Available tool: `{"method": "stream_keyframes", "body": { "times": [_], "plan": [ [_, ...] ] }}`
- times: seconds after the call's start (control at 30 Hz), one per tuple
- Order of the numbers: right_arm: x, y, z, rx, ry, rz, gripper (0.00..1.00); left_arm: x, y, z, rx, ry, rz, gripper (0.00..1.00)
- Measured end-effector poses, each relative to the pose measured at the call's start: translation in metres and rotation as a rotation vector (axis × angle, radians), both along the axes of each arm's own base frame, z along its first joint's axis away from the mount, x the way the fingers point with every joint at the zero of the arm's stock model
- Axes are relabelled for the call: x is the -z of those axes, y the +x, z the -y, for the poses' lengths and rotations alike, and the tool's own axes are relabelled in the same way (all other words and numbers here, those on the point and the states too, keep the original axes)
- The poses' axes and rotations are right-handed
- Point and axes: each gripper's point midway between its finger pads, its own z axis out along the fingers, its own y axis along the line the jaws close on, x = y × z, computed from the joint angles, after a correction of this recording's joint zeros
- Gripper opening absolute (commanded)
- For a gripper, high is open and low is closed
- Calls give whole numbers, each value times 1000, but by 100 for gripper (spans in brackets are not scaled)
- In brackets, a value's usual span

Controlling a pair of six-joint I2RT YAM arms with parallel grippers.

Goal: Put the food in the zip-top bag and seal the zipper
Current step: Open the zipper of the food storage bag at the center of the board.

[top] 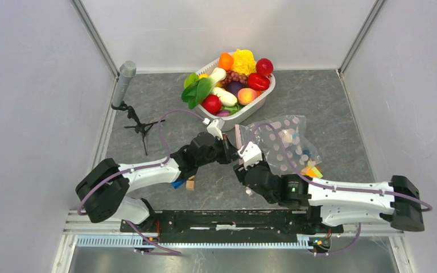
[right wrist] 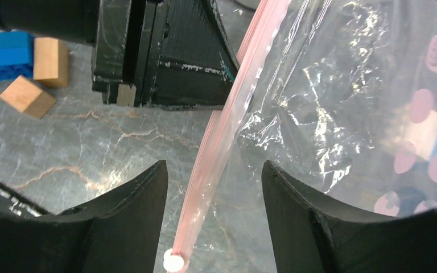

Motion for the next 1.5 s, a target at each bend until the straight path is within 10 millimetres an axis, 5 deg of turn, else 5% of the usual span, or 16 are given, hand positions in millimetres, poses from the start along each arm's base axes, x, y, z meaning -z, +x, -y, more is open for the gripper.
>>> {"method": "stream_keyframes", "body": {
  "times": [0.4,0.57,0.63,1.03,1.2,1.5],
  "plan": [
    [-2,18,14,200,-74,118,29,-17,-5,-5,-23,-50,-28,2],
    [-3,19,16,216,-76,124,30,-17,-6,-6,-25,-51,-36,2],
    [-3,20,18,226,-80,129,42,-17,-6,-6,-28,-55,-41,2],
    [-16,36,20,282,-102,167,44,-17,-8,-5,-32,-64,-56,2],
    [-23,50,20,291,-100,174,53,-17,-10,-3,-28,-68,-64,2],
    [-39,69,1,279,-125,166,54,-16,-18,0,-13,-65,-74,2]
  ]
}}
